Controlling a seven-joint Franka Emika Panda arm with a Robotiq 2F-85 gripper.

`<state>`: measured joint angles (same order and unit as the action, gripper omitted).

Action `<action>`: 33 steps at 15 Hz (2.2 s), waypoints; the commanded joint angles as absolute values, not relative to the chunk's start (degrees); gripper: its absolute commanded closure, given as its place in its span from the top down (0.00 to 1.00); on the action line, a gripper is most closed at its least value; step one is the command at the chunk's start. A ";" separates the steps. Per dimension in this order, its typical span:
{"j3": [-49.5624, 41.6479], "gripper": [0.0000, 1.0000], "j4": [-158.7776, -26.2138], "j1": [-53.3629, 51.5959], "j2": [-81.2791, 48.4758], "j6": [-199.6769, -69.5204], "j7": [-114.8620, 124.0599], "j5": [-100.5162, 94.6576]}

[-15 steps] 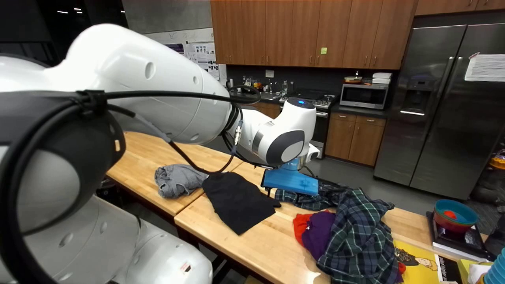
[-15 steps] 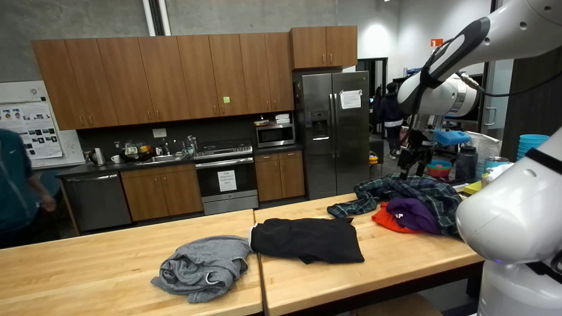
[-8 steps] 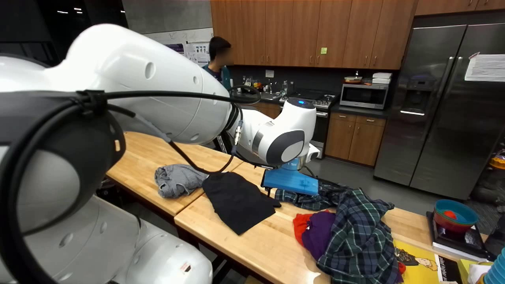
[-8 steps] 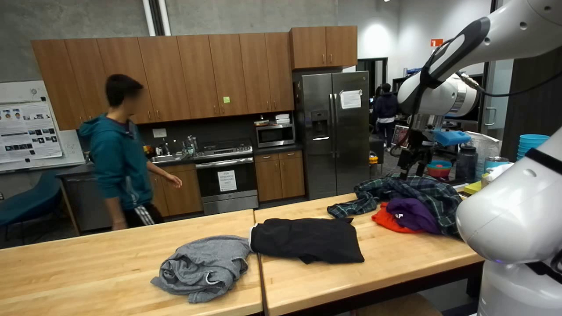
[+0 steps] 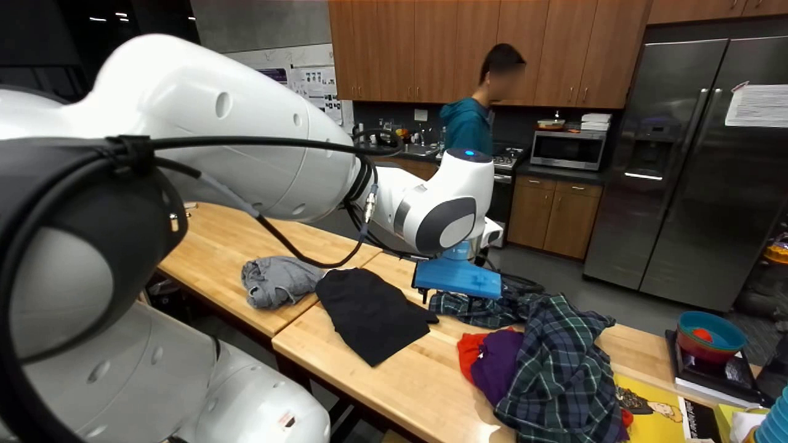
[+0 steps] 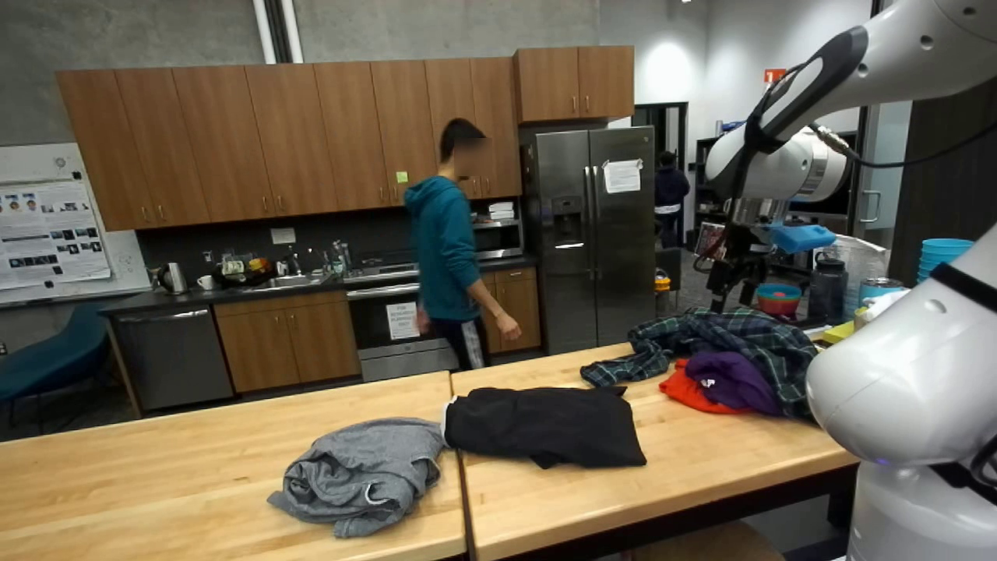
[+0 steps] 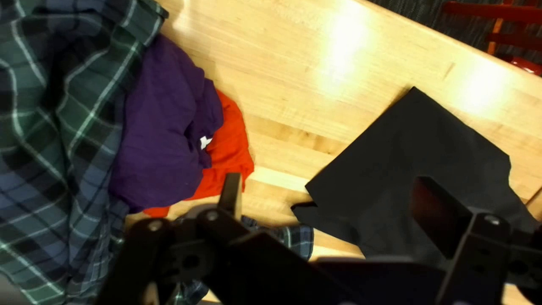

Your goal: Move the checked shirt to the left

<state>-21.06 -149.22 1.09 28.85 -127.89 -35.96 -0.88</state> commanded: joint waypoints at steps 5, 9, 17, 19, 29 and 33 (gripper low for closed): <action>-17.43 1.00 -135.01 1.83 24.33 -127.00 -39.17 -2.78; -16.48 1.00 -123.51 0.72 14.26 -126.66 -39.69 -1.64; -13.36 1.00 -101.08 5.74 -10.91 -123.95 -48.22 6.38; -11.20 1.00 -95.85 8.76 -15.78 -121.65 -50.87 10.32; -3.17 1.00 -91.25 11.99 -27.56 -124.56 -48.61 9.52; -0.90 1.00 -98.24 10.09 -25.31 -125.61 -47.64 7.24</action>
<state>-2.00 -92.97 11.00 -28.49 -124.78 -49.28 9.64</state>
